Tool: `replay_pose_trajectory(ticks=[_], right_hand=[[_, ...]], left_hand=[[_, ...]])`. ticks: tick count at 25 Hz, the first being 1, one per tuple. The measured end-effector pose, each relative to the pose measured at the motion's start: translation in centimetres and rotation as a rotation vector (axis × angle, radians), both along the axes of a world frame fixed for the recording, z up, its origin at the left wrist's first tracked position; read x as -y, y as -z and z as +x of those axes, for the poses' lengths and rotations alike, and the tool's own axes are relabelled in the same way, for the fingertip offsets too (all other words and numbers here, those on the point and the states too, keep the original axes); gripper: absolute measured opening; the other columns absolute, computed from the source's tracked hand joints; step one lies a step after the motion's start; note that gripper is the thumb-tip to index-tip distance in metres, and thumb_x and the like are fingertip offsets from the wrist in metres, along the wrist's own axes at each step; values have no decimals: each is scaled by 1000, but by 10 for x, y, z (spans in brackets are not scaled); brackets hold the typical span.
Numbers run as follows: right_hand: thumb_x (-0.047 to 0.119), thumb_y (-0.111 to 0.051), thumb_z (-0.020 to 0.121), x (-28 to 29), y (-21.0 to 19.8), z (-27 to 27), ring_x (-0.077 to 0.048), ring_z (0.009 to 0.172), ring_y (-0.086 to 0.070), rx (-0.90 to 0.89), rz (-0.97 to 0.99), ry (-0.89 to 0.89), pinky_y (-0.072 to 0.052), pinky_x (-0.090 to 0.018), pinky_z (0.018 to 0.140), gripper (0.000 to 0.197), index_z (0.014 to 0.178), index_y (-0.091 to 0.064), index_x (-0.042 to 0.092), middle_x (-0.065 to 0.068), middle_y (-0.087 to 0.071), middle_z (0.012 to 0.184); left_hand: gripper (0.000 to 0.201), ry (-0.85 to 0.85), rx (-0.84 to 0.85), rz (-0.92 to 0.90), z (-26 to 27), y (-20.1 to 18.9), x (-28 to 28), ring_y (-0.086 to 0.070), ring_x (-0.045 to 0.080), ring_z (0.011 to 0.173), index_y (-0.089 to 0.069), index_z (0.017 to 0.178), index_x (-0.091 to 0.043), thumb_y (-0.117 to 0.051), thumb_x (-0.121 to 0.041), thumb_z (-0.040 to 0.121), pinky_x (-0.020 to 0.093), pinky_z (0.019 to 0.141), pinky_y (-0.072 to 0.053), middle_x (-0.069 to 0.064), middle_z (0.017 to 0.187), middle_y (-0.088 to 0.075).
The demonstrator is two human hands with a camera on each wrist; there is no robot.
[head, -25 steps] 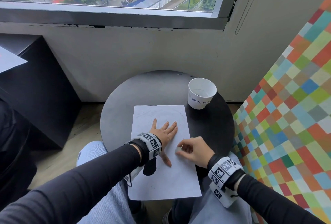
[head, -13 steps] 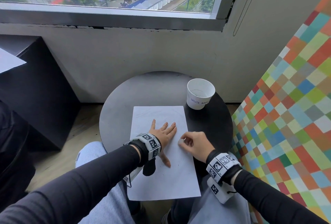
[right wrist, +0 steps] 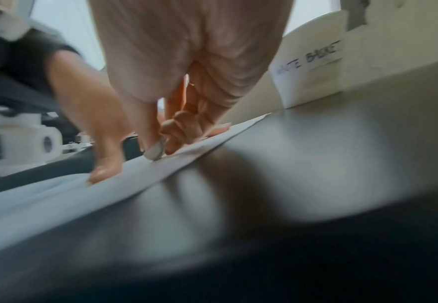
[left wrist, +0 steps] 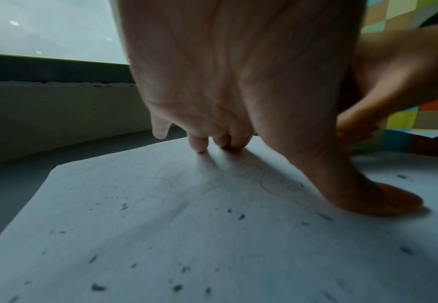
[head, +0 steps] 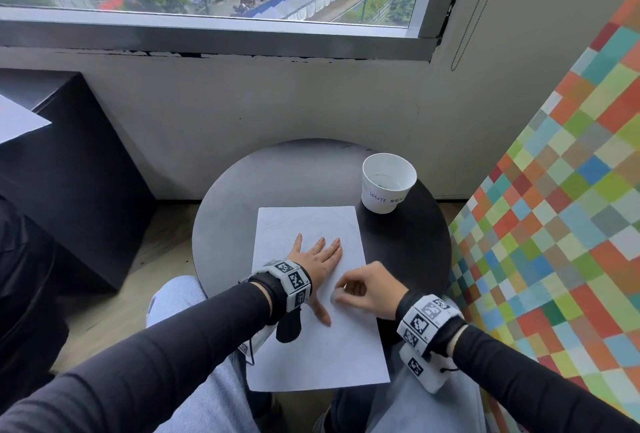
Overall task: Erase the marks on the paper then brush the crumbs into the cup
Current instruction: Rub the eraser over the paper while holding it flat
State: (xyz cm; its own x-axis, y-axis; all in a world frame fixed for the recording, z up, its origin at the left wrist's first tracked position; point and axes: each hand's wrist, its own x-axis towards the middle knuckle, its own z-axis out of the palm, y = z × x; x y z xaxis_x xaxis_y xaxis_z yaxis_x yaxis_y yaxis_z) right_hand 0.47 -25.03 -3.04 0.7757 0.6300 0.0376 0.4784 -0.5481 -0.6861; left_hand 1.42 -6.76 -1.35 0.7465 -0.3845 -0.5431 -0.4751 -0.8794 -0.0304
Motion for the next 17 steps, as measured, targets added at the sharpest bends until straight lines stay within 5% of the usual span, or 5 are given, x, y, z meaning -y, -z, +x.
replay_pose_trajectory(ticks=[3, 7, 10, 14, 17], right_hand=[[18, -73, 79, 5, 0, 9, -3, 54, -52, 38, 28, 187, -42, -16, 60, 10, 78, -70, 9, 6, -59, 60], [21, -74, 79, -5, 4, -4, -3, 55, -53, 4, 5, 30, -47, -16, 60, 12, 81, -71, 10, 6, -62, 63], [20, -73, 79, 3, 5, 8, -6, 55, -53, 25, 41, 208, -44, -18, 59, 11, 78, -71, 10, 5, -60, 60], [20, -74, 78, -6, 2, -6, -8, 57, -55, 43, -5, -4, -45, -17, 58, 11, 79, -72, 9, 1, -64, 61], [18, -72, 78, 1, -1, 13, -4, 53, -51, 69, 27, 141, -41, -16, 59, 8, 76, -71, 10, 4, -61, 59]], left_hand=[[148, -6, -1, -22, 0, 1, -1, 14, 28, 151, 16, 156, -11, -73, -79, 58, 66, 115, 7, 2, 164, 20], [149, -7, 5, -13, -1, 1, -1, 15, 28, 151, 17, 155, -11, -73, -79, 58, 66, 116, 6, 2, 164, 21], [148, -8, 6, -22, -1, 0, 0, 14, 28, 151, 15, 156, -12, -73, -78, 58, 66, 116, 5, 2, 164, 20], [148, -12, 8, -3, -2, -4, 1, 15, 29, 151, 16, 155, -10, -73, -78, 59, 66, 115, 5, 2, 164, 21], [147, -4, 6, -21, -1, -4, 1, 13, 29, 151, 15, 156, -11, -73, -78, 59, 66, 116, 5, 2, 164, 20]])
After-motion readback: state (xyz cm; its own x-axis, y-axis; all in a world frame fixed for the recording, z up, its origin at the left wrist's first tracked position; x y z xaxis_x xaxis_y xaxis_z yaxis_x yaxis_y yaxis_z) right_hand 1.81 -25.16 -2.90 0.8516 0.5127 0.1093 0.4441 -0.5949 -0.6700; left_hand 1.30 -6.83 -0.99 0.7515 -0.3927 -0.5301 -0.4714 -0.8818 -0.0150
